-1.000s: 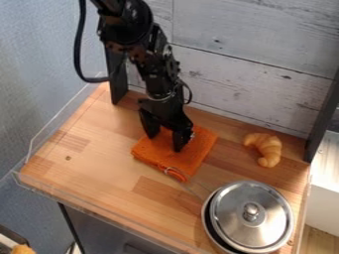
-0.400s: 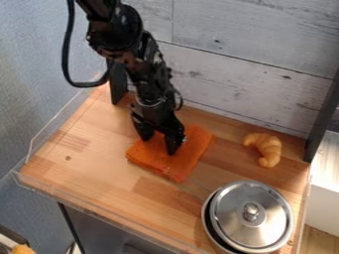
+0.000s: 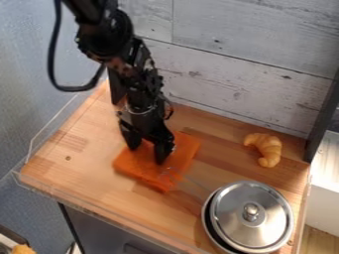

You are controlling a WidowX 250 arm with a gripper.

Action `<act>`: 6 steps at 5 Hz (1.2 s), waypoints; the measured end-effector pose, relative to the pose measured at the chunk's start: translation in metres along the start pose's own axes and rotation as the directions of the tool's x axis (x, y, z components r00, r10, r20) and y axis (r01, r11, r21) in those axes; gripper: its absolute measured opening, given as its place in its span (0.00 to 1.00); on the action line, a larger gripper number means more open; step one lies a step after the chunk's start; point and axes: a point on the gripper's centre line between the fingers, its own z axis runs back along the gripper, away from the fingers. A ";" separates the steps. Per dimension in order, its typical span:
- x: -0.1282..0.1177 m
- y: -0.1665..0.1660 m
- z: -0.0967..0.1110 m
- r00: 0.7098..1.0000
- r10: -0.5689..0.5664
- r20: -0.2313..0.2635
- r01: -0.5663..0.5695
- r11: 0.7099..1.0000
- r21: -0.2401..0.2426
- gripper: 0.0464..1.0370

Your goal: Move the orange cloth beside the pot

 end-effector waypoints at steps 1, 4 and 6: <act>-0.025 0.001 0.003 0.999 0.032 -0.040 -0.032 0.999 0.001 0.96; -0.070 0.005 0.008 0.991 0.090 -0.095 -0.091 0.996 -0.004 0.96; -0.067 0.000 0.012 0.993 0.083 -0.085 -0.084 0.996 -0.009 0.96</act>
